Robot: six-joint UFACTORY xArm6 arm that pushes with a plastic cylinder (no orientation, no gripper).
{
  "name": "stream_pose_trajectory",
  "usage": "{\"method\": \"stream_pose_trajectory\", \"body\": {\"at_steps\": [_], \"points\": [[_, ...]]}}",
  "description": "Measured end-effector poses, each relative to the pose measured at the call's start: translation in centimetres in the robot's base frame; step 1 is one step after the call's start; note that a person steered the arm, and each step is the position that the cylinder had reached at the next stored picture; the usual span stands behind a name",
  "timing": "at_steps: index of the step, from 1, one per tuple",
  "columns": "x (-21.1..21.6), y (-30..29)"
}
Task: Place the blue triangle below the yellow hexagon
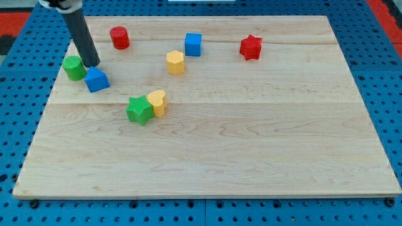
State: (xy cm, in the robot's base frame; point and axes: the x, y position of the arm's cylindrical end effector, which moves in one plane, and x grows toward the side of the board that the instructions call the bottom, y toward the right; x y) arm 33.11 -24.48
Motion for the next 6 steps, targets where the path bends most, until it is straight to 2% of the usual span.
{"method": "stream_pose_trajectory", "body": {"at_steps": [1,2,3,5,6], "points": [[0.3,-4.5],[2.5,-4.1],[5.7,0.0],[6.4,13.2],[7.3,16.3]]}}
